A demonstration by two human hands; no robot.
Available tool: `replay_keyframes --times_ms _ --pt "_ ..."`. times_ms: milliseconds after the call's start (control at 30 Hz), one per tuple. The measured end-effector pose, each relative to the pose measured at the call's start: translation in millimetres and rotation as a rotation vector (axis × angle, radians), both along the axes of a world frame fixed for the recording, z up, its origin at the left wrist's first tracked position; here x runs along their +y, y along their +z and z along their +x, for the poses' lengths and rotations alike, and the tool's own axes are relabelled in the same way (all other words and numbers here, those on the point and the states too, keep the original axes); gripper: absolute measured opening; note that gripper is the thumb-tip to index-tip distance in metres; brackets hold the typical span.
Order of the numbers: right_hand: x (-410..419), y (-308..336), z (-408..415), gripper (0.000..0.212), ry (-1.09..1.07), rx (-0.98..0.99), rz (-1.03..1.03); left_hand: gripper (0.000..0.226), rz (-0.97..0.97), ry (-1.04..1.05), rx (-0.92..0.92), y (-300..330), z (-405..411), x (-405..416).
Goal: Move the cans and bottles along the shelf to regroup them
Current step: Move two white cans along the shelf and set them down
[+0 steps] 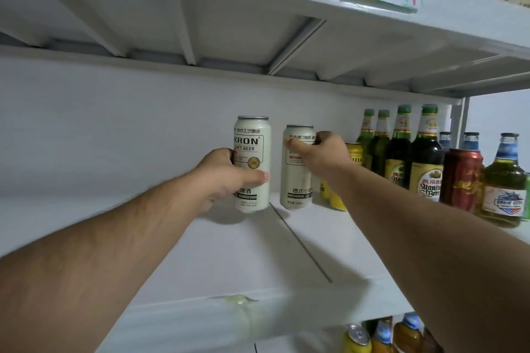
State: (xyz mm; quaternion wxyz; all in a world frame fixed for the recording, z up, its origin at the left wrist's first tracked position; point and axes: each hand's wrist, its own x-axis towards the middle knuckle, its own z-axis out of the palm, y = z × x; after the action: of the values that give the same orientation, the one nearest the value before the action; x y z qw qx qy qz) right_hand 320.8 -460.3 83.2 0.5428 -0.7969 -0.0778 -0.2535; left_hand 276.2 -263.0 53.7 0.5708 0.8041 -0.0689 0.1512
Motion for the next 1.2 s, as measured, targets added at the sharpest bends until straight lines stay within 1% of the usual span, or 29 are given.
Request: replay_keyframes --times_ms 200,467,833,1000,1100,1200 --pt "-4.5 3.2 49.0 0.044 0.009 0.011 0.021 0.028 0.013 0.041 0.016 -5.0 19.2 -8.1" --pt "-6.8 -6.9 110.8 0.052 0.049 0.066 -0.023 0.039 0.061 0.139 0.046 -8.1 37.6 -17.0" --pt "-14.1 -14.5 139.6 0.052 0.095 0.165 -0.017 0.03 0.024 0.154 0.053 -8.8 48.2 -32.5" --pt "-16.3 -12.0 137.9 0.05 0.139 0.19 -0.036 0.028 0.007 0.159 0.053 -12.1 56.4 -42.6" --pt "-23.7 -5.3 119.5 0.043 0.126 0.225 -0.143 0.032 0.019 0.171 0.054 -10.7 64.0 -51.2" --pt "-37.2 -2.7 93.0 0.038 0.114 0.222 -0.37 0.034 0.019 0.171 0.043 -7.9 72.5 -60.2"
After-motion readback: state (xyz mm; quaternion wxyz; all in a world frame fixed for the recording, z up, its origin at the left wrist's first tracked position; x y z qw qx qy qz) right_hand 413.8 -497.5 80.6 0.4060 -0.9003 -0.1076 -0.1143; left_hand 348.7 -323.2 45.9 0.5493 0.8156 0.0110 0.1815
